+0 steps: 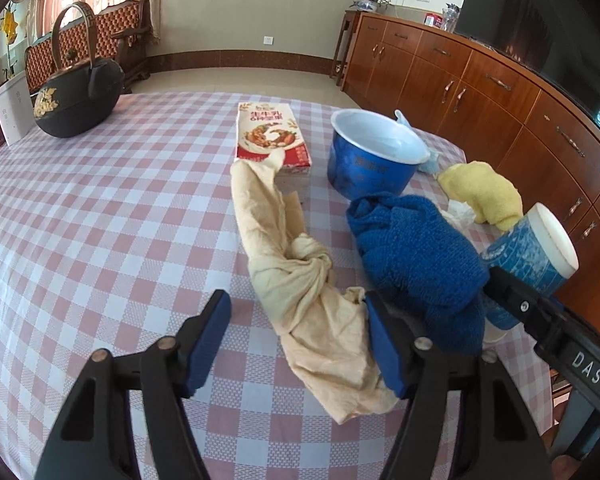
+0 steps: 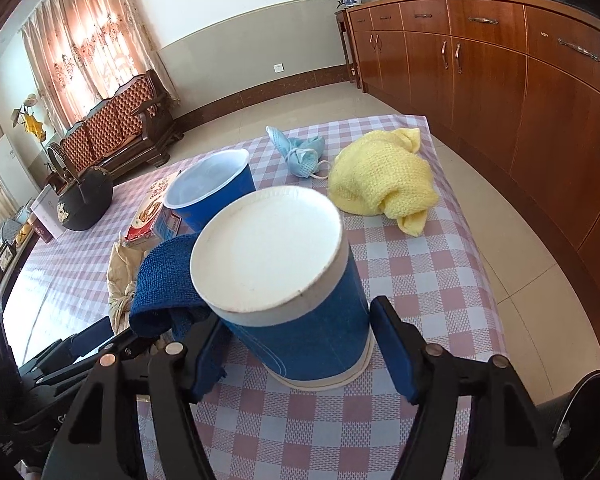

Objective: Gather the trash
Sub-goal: 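Grasp the beige cloth with the left tool while the right tool grasps the blue-and-white cup, then carry the beige cloth and blue-and-white cup over the black bin with both tools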

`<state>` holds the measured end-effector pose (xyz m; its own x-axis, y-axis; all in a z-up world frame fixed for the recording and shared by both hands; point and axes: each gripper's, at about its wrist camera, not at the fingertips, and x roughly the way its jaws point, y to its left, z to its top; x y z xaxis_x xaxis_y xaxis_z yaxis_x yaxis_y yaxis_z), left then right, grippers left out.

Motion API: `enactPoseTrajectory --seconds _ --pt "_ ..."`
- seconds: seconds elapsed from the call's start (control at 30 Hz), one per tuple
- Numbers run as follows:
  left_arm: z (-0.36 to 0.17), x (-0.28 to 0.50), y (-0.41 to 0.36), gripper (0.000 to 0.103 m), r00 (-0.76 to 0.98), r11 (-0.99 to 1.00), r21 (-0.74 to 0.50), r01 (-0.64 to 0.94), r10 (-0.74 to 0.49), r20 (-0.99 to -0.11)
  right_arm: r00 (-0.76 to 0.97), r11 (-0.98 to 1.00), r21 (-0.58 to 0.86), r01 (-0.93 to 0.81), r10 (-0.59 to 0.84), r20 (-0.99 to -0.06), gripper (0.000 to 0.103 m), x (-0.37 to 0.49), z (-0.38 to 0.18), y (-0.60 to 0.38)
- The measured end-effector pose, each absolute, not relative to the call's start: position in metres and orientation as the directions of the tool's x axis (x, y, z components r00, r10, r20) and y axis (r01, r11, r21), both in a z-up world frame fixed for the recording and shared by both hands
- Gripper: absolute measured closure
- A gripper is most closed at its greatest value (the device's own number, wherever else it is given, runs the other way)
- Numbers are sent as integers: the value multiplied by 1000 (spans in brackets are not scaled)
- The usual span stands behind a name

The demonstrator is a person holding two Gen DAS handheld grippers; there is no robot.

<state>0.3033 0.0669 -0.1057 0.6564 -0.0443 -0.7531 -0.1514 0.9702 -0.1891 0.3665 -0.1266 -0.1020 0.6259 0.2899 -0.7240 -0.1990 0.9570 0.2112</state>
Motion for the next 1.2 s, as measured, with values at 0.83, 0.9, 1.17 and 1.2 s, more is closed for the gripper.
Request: enactPoseTrajectory --seconds 0.83,0.9,1.17,1.2 --pt "-49 220 8 76 740 968 -241 73 -214 -638 698 966 212 -151 256 -669 36 260 -58 -198" --pt "-45 215 -11 76 735 963 -243 113 -246 -632 707 970 211 -120 233 -667 36 247 -55 -216" --pt "-40 200 -98 76 669 916 -271 295 -400 -626 746 978 203 44 103 -658 36 197 -45 -309" --pt "-41 198 -112 76 657 908 -272 318 -418 -627 747 977 202 68 84 -659 36 191 -44 -322"
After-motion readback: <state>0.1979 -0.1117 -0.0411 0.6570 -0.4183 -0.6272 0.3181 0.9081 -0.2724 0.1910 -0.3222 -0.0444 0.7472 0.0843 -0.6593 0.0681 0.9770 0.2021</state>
